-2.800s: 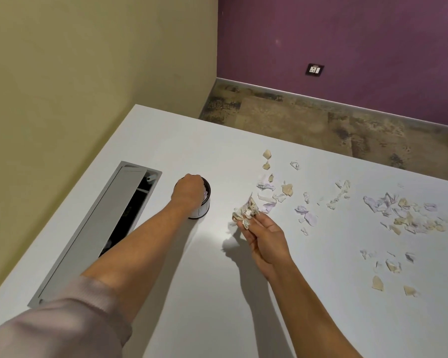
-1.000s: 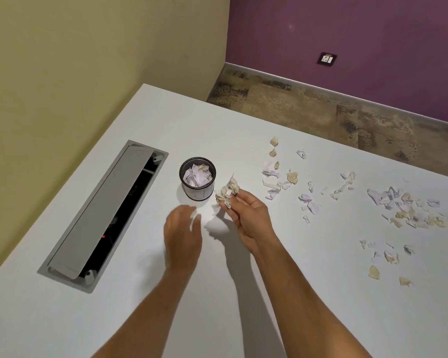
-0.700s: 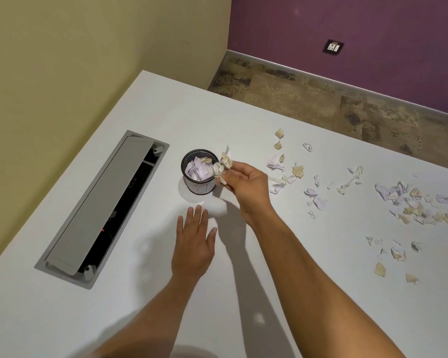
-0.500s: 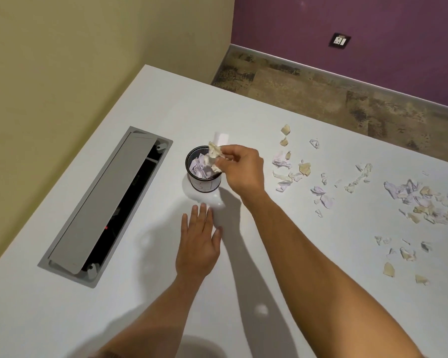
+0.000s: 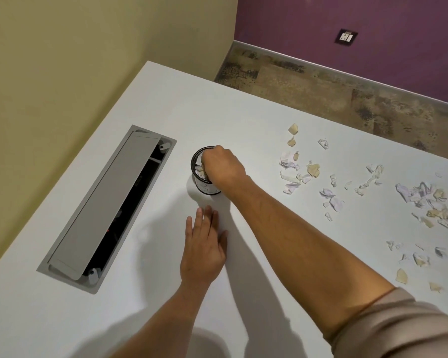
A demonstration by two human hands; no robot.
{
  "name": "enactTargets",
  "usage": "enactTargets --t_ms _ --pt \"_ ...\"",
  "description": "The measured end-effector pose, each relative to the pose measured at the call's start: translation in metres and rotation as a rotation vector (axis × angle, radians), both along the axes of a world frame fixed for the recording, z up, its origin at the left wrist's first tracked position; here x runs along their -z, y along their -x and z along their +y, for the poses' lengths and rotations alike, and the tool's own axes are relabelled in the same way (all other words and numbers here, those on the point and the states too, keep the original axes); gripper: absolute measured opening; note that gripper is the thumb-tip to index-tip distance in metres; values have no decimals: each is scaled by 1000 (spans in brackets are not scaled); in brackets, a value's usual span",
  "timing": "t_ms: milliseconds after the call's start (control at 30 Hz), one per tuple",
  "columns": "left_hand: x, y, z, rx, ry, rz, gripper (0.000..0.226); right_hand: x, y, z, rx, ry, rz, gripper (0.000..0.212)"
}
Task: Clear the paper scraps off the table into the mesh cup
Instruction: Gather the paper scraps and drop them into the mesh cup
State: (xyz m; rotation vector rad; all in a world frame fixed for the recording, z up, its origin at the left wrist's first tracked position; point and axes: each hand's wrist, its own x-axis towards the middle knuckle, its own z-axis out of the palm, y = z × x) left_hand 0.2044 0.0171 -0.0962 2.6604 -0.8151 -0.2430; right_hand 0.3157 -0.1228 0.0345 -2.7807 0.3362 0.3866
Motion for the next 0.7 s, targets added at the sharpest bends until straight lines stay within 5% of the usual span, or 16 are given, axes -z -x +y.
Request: enactTargets --t_ms 367,500,700 --pt "-6 0 -1 10 -33 7 60 -25 -3 -6 -80 -10 37 20" --pt "-7 0 -1 8 -21 -9 58 -32 -3 -8 -85 -4 -42 36" --pt "-6 1 1 8 -1 -18 57 -28 -6 -10 -39 -118 -46 28"
